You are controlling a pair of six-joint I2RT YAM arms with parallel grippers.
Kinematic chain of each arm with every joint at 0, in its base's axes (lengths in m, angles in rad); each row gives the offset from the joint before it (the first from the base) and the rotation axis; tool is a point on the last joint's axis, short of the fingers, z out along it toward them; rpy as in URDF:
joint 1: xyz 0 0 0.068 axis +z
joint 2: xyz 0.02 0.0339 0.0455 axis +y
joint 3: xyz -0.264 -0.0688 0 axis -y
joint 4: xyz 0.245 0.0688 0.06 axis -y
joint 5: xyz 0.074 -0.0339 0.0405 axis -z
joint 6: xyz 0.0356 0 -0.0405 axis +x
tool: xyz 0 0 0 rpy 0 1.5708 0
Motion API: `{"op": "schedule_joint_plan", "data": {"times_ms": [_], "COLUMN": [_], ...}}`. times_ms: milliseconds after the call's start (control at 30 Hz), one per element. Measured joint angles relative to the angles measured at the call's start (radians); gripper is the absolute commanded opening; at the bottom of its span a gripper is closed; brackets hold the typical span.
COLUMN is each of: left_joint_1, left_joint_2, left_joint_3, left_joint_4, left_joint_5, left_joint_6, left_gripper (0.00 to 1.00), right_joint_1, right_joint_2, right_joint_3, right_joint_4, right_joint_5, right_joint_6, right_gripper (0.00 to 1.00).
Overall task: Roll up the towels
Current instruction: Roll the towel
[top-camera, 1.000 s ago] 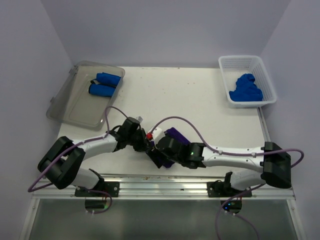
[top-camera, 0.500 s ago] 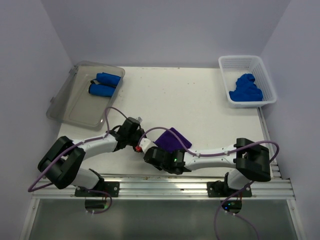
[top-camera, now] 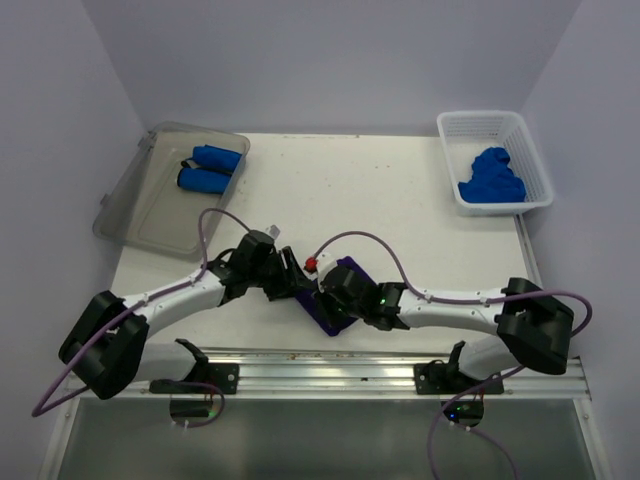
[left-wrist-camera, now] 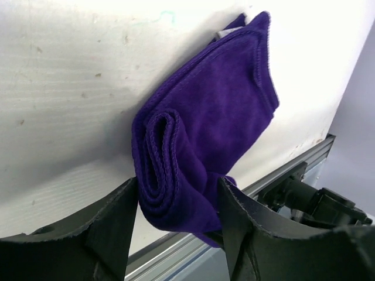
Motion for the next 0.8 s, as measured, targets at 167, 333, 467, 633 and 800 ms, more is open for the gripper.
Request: {"op": "schedule_joint_plan", "data": {"times_ms": [167, 333, 467, 633, 800], "left_joint_1": [0.000, 0.000, -0.001, -0.008, -0.020], "left_joint_2": [-0.042, -0.056, -0.077, -0.095, -0.105], "left_joint_3": [0.009, 0.009, -0.004, -0.017, -0.018], "left_joint_4": [-0.006, -0.007, 0.006, 0.015, 0.014], "left_joint_5": [-0.019, -0.025, -0.024, -0.021, -0.023], "left_joint_6": [0.000, 0.003, 0.007, 0.008, 0.022], "left_gripper": [0.53, 0.34, 0.28, 0.28, 0.85], "right_joint_1": [-0.098, -0.201, -0.279, -0.362, -0.419], "right_joint_2": [-0.011, -0.011, -0.011, 0.000, 0.041], "right_joint_3": [-0.087, -0.164, -0.224, -0.271, -0.277], "right_joint_4": [0.128, 0.252, 0.357, 0.443, 0.498], "right_joint_5": [-0.168, -0.325, -0.430, -0.554, -0.644], "right_joint_6": [0.104, 0.231, 0.327, 0.420, 0.472], "right_gripper": [0.00, 0.00, 0.00, 0.00, 0.00]}}
